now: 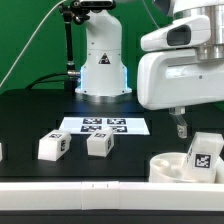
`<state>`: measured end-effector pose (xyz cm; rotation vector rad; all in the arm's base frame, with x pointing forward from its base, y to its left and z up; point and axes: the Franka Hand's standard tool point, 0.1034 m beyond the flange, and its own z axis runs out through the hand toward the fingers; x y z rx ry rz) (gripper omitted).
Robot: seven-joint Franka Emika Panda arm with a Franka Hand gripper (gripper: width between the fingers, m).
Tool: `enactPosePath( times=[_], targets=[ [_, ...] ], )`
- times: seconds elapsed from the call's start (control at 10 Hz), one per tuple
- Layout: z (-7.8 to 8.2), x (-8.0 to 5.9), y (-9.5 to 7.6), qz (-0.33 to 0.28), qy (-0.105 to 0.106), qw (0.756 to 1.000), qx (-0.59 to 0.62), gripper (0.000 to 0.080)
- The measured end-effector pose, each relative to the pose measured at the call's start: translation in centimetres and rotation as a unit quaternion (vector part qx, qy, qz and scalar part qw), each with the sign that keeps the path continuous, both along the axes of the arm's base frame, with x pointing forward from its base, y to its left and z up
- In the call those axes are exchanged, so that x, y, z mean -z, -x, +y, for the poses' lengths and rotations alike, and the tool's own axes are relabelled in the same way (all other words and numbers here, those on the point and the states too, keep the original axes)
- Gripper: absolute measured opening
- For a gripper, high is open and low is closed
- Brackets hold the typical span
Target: Assemble stool
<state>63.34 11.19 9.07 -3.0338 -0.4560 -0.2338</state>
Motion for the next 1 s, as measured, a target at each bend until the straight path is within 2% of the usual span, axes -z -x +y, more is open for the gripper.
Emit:
enactPosePath(
  times=[0.2,0.6,0.8,1.0],
  targets=[
    [-0.4,0.6,0.0,-0.001,0.027,0.993,-0.119,0.0649],
    [-1.0,0.9,-0.3,0.008,0.073,0.942,-0.326,0.0649],
    [-1.2,1.0,-0.3,0.008,0.086,0.923,-0.374,0.0649],
    [-1.6,1.3,-0.2,0.01,0.085,0.925,-0.37,0.0649]
  ],
)
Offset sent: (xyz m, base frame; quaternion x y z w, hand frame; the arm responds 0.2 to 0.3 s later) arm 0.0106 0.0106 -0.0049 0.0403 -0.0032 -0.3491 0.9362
